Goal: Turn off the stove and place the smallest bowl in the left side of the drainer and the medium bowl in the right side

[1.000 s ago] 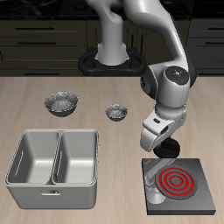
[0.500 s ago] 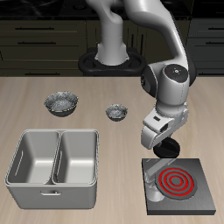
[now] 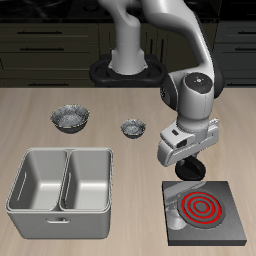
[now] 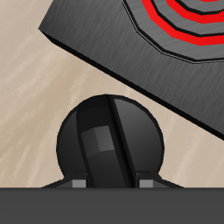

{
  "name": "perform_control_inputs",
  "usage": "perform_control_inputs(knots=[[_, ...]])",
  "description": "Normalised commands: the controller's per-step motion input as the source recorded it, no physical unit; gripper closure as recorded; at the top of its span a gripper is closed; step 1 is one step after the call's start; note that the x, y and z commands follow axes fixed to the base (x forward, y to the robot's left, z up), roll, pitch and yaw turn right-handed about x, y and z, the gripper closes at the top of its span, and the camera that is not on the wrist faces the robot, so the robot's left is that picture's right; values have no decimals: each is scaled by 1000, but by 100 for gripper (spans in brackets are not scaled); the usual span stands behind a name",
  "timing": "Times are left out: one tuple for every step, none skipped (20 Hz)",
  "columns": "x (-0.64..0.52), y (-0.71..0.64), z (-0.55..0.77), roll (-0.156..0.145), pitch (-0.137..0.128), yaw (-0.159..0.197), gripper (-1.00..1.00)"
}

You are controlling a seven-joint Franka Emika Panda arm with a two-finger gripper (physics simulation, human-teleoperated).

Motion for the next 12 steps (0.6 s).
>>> perform_control_inputs(knots=[[-6,18,108,37,-14,-58,100],[-26,-42,150,-33,-11,-94,100],[-9,110,71,24,13,-62,100],[-26,55,95,-4,-15,-59,100],[75,-168,159,17,29,-171,100],[-28,26,99,-11,-30,-49,100],[-12,152,16,33,22,-54,100],[-31,42,83,1,10,-120,100],[-21,114,88,63,-6,-98,100],[22,50,129,58,36,-282,100],[-7,79,92,15,9,-145,100],[-38,26,118,21,-49,-94,100]])
